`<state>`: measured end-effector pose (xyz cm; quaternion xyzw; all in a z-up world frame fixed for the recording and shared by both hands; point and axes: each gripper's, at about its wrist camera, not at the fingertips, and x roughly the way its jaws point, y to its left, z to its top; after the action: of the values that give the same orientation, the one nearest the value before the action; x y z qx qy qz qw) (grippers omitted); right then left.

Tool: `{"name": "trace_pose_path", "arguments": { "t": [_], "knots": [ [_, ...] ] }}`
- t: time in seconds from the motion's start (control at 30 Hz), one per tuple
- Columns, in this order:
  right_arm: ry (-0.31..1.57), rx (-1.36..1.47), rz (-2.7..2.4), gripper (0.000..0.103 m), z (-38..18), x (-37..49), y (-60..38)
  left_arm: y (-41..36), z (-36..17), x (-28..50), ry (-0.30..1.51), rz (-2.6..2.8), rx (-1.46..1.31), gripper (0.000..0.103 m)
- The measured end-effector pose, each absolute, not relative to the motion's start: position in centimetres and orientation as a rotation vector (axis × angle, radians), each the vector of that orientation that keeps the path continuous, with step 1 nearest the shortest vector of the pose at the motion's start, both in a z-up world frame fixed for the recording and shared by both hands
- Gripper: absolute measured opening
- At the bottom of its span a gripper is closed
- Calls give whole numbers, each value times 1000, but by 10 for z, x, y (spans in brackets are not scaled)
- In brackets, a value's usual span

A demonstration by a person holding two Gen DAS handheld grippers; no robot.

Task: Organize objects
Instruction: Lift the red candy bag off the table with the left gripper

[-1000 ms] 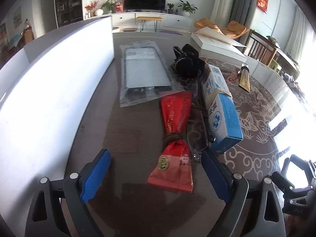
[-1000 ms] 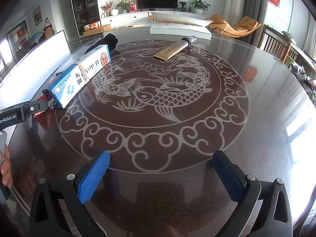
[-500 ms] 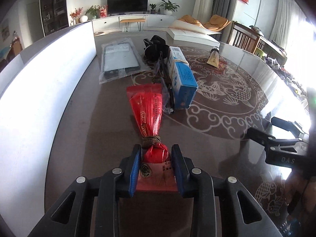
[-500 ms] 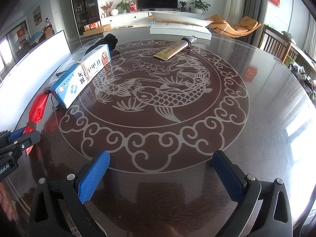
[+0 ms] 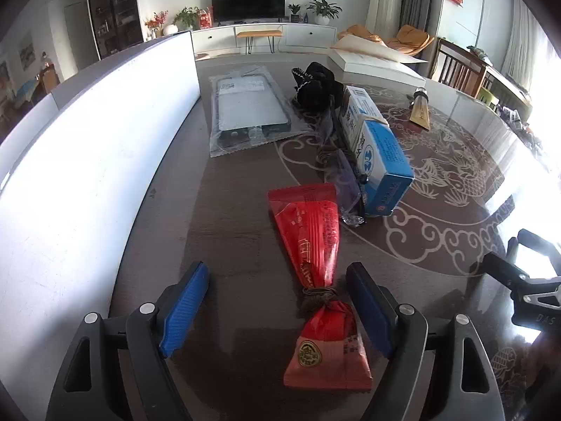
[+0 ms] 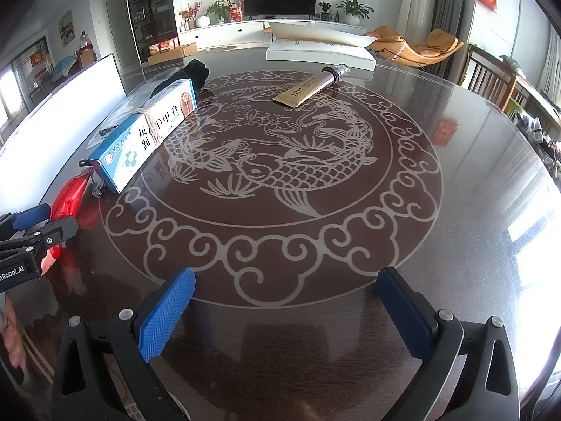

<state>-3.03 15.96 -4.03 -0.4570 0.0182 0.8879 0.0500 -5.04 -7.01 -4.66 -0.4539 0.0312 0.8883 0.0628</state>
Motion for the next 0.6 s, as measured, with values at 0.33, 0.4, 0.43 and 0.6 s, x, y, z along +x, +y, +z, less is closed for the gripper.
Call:
{"name": "trace_pose_path", "arguments": {
  "t": [0.33,0.4,0.43,0.6],
  "knots": [
    [56,-1391,2704,103,-40,-30,160,-71,-50,-55,101,2665,-1425,103],
    [56,-1391,2704,103,-40,-30,160,-71,-50,-55,103,2657,-1431,103],
    [56,-1391,2704,103,-39,-30,160,-71,-50,-56,105,2654,-1432,103],
    [56,-1391,2704,103,-39,-30,160,-72,-50,-54,118,2649,-1392,103]
  ]
}}
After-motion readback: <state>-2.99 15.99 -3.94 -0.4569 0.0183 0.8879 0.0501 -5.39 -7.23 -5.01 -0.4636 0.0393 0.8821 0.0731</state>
